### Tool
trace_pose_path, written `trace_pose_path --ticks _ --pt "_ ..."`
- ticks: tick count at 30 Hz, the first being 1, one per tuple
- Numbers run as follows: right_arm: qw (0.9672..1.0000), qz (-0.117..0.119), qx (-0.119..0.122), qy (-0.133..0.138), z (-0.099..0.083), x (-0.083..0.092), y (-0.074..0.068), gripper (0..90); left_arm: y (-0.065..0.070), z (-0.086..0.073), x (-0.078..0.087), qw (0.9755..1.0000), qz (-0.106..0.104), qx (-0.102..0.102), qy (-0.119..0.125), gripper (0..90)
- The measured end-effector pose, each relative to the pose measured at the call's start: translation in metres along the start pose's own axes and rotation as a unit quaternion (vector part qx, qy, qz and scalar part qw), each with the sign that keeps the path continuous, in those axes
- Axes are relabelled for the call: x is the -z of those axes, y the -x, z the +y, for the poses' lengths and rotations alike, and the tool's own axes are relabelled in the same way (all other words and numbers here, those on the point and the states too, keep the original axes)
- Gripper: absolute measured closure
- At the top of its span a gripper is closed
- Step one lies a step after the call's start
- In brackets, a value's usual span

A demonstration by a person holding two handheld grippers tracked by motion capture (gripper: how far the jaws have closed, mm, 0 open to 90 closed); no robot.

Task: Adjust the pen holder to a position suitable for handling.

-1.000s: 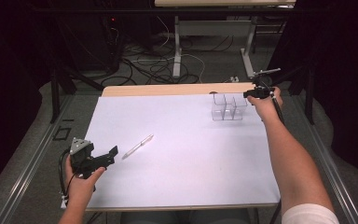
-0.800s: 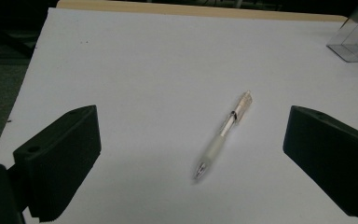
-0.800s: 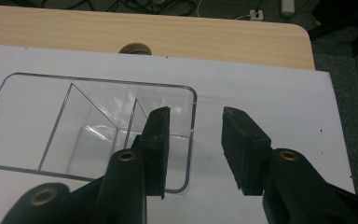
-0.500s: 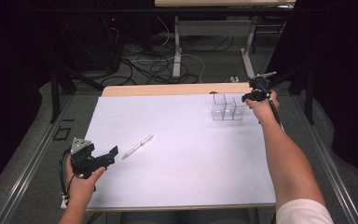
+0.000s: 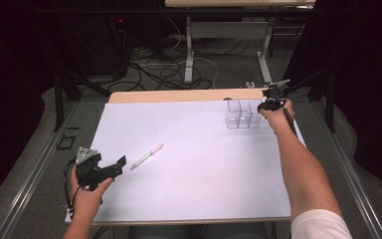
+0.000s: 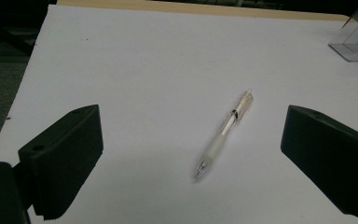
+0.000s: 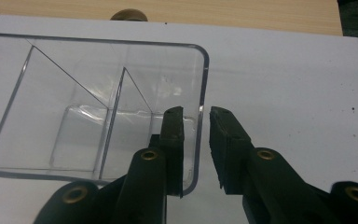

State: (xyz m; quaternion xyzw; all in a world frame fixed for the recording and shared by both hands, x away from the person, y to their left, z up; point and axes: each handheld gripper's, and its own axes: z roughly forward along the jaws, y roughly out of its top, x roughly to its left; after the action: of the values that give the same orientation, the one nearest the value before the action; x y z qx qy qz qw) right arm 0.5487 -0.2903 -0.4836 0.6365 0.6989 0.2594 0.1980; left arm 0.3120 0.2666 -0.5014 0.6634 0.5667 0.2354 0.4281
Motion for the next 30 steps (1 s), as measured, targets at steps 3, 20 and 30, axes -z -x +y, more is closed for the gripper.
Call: trace_pose_path --ticks 3,20,30 --pt "0.9999 -0.001 -0.007 -0.009 -0.001 -0.002 -0.003 80.9 -0.001 0.0 0.0 1.0 0.0 0.001 -0.001 5.7" --pt "0.9992 -0.032 -0.019 -0.014 0.0 0.0 -0.009 89.3 -0.001 0.0 -0.001 1.0 -0.003 0.0 -0.003 5.7" --pt "0.9981 -0.039 -0.037 -0.031 0.0 0.005 -0.01 89.3 -0.001 0.0 -0.001 1.0 -0.003 0.0 -0.002 5.8"
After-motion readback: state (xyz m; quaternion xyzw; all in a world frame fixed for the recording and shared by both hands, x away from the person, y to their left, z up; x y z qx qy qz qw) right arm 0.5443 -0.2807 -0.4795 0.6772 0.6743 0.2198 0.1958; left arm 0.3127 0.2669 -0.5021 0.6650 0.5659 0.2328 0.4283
